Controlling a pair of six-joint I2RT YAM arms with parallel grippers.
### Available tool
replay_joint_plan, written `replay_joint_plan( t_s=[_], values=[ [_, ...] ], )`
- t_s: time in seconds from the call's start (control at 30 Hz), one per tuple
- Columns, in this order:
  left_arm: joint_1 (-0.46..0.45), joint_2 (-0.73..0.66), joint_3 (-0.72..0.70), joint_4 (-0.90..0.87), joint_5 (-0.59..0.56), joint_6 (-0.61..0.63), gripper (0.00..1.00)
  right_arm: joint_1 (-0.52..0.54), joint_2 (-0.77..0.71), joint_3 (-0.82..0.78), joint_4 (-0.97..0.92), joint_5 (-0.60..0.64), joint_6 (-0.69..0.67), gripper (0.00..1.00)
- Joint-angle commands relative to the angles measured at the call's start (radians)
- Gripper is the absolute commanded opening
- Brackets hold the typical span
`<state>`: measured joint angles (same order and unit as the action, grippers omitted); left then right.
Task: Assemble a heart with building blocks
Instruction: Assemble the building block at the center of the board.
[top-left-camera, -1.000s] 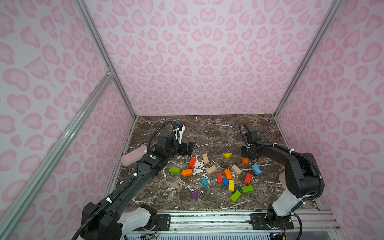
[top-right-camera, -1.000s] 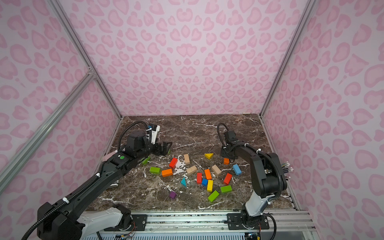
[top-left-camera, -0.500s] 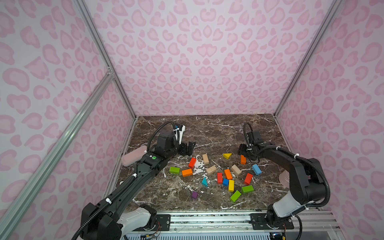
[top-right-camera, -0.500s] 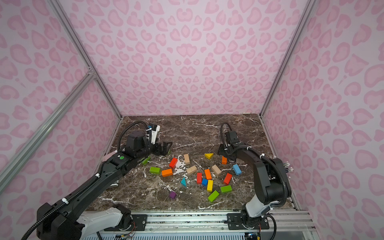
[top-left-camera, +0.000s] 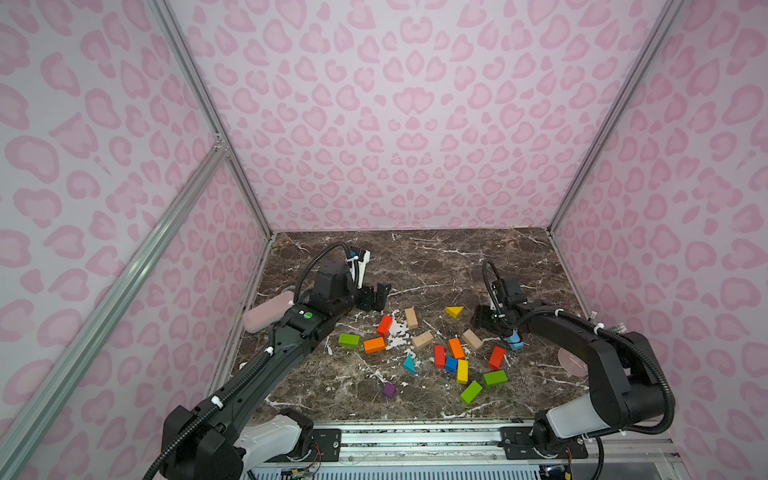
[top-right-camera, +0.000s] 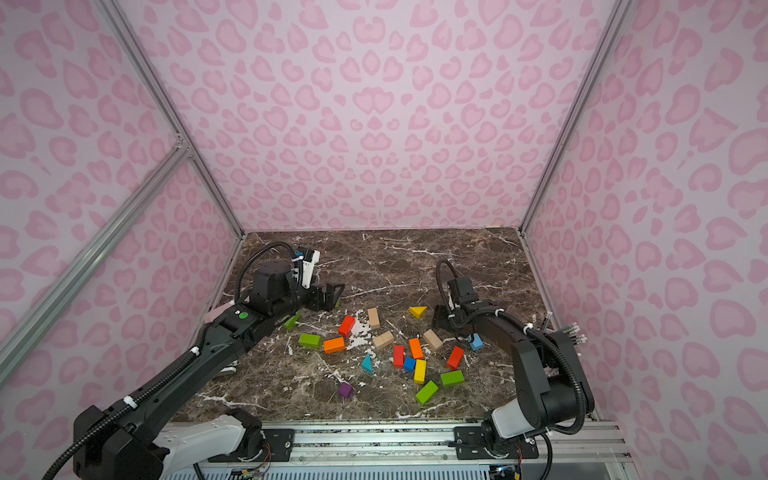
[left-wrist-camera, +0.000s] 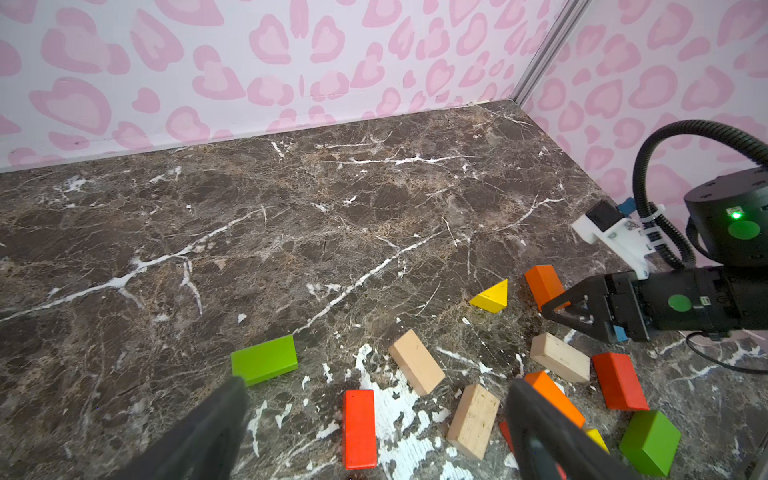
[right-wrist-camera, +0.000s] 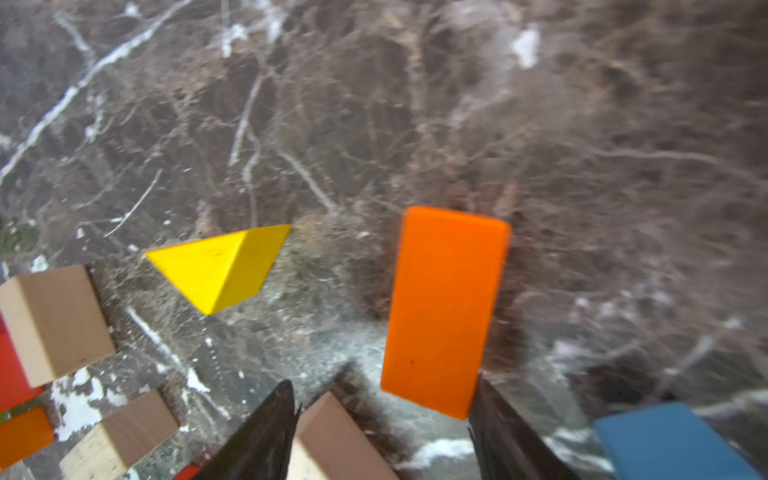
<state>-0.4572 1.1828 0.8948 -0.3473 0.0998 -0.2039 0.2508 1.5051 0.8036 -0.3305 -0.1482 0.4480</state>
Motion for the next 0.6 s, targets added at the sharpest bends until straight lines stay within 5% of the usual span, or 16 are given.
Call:
replay_joint_plan(
  t_s=[0.0,0.57],
  values=[
    [-0.003,-0.003,0.008,0.032,-0.005,0.0,0.99,0.034,0.022,0.038,0.038,-0.01,-0.059,0.69],
    [-0.005,-0.001,0.009,0.032,-0.002,-0.001,0.99,0.055,0.047,0.174,-0.125,0.226,-0.291,0.74]
  ],
)
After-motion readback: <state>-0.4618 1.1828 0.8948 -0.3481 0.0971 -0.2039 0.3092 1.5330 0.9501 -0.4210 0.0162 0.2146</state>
